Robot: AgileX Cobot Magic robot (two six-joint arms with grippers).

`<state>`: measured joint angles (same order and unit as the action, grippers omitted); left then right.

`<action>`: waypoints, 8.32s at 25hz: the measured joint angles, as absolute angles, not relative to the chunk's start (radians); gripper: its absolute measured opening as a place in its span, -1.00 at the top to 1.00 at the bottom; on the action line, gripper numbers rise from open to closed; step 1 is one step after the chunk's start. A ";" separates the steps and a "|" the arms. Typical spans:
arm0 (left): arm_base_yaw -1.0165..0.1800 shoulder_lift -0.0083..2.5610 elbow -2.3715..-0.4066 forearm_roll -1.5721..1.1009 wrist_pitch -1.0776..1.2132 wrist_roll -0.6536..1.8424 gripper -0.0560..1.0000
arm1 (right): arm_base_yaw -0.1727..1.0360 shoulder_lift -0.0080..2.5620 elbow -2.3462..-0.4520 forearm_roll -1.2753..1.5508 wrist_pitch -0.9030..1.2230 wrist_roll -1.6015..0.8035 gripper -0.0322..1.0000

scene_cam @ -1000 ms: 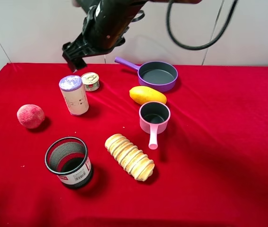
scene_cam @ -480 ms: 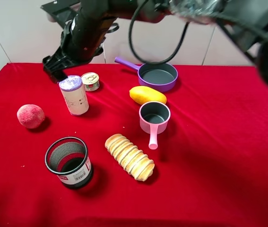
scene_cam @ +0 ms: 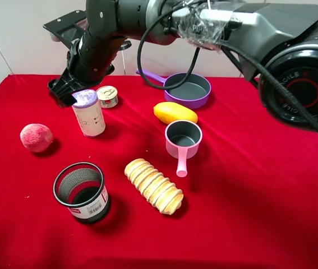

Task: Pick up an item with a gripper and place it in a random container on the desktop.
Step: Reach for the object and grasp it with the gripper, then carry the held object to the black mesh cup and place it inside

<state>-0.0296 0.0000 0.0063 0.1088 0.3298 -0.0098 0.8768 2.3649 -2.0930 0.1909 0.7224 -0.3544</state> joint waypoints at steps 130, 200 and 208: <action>-0.030 0.000 0.006 0.109 0.330 -0.010 -0.82 | 0.865 2.020 -1.723 0.147 0.699 -0.359 0.05; -0.030 0.000 0.006 0.109 0.330 -0.010 -0.82 | 1.214 1.962 -1.540 0.076 0.640 -0.242 0.05; -0.030 0.000 0.006 0.109 0.330 -0.010 -0.82 | 1.214 1.986 -1.496 0.085 0.559 -0.265 0.05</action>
<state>-0.0296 0.0000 0.0063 0.1088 0.3298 -0.0098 1.2139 1.9862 -1.4962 0.0853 0.5594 -0.2652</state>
